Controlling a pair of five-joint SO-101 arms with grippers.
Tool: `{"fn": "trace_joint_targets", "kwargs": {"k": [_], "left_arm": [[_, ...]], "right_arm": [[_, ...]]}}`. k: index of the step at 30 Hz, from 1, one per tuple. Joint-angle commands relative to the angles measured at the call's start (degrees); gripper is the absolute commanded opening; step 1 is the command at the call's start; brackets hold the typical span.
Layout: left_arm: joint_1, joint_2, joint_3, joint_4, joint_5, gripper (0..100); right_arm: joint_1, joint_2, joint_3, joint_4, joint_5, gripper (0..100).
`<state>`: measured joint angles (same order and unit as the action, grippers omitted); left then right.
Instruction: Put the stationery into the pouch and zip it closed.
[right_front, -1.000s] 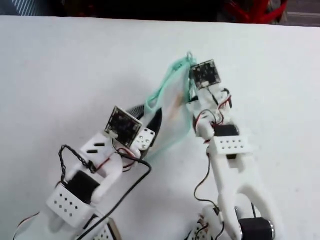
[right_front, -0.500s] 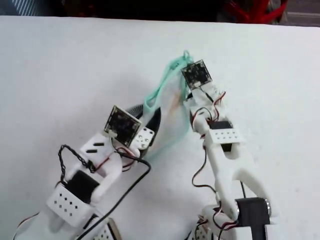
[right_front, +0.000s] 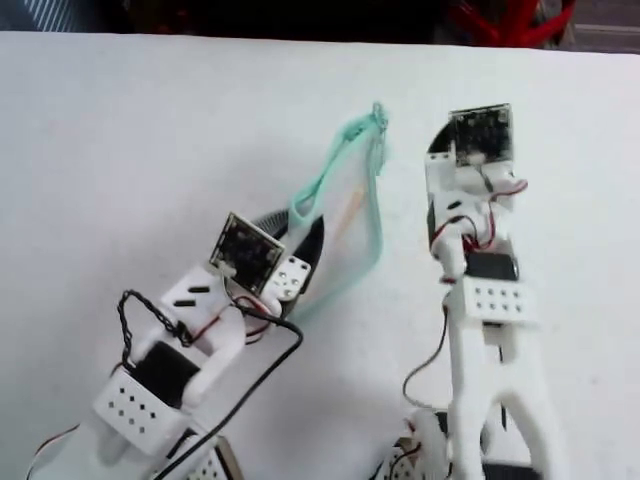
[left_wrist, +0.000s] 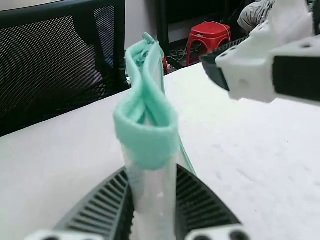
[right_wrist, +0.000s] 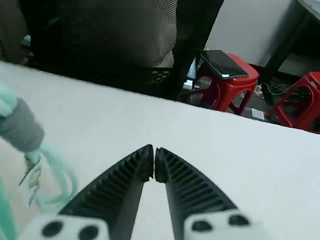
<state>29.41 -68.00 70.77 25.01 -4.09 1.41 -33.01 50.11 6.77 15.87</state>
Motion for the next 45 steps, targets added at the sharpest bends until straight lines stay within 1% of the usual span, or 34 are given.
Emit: {"fn": "trace_joint_targets", "kwargs": {"k": [1, 4, 8, 9, 11, 13, 14, 17, 19, 21, 23, 25, 27, 30, 32, 34, 36, 38, 41, 45], "left_arm": [[-0.1, 0.5, 0.0, -0.4, -0.9, 2], [-0.1, 0.5, 0.0, -0.4, -0.9, 2], [0.1, 0.5, 1.1, -0.4, -0.6, 2], [0.7, 0.5, 1.1, -0.4, -0.7, 2], [2.5, 0.4, 1.8, -0.2, -0.8, 2], [5.1, 0.4, 2.0, 1.1, -0.9, 2], [6.8, 0.4, 2.0, 2.4, -0.9, 2], [12.5, -1.3, 2.0, 6.2, -1.8, 2], [16.0, -4.6, 2.3, 9.2, -4.9, 2], [17.8, -9.0, 2.4, 11.9, -6.8, 2], [17.9, -13.8, 2.5, 14.2, -7.0, 2], [17.4, -18.1, 2.5, 16.4, -7.0, 2], [16.7, -21.8, 2.5, 17.9, -7.0, 2], [16.1, -25.5, 5.0, 17.8, -7.0, 2], [16.1, -26.9, 7.3, 15.6, -7.0, 2], [16.1, -27.0, 9.4, 12.7, -6.9, 2], [16.1, -26.9, 11.1, 10.3, -6.9, 2], [16.0, -26.9, 11.6, 9.2, -6.9, 2], [15.3, -26.9, 11.4, 9.1, -6.9, 2], [10.1, -26.9, 11.8, 5.4, -6.9, 2]], "right_arm": [[0.2, -8.9, -2.4, 5.6, -1.4, 1.9], [-1.6, -15.3, -2.5, 11.2, -1.3, 1.9], [-6.0, -22.4, -4.3, 19.6, -1.0, 2.6], [-6.9, -23.2, -5.4, 21.7, -1.0, 4.9], [-8.0, -23.5, -8.2, 25.8, -1.0, 13.2], [-7.9, -23.5, -10.2, 29.1, -1.0, 21.7], [-7.6, -24.0, -10.7, 30.3, -1.0, 23.8], [-5.1, -25.2, -11.5, 33.8, -0.8, 24.0], [-3.0, -26.8, -12.0, 36.3, -0.9, 24.0], [-0.7, -29.1, -13.0, 39.8, -1.3, 24.0], [-0.2, -30.6, -15.8, 45.8, -1.6, 24.0], [-0.3, -30.9, -20.2, 53.2, -3.5, 24.0], [-0.4, -30.1, -26.5, 61.3, -6.4, 24.0], [-1.0, -25.7, -39.5, 74.6, -11.0, 24.2], [-5.1, -20.4, -49.2, 84.4, -13.3, 24.3], [-11.3, -13.7, -57.8, 92.8, -15.2, 24.3], [-16.0, -9.0, -60.4, 92.4, -20.4, 24.2], [-18.2, -6.0, -60.9, 92.4, -25.9, 24.3], [-22.6, -4.9, -61.3, 92.4, -26.8, 24.3], [-29.3, -7.1, -61.0, 92.4, -27.0, 24.3]]}}
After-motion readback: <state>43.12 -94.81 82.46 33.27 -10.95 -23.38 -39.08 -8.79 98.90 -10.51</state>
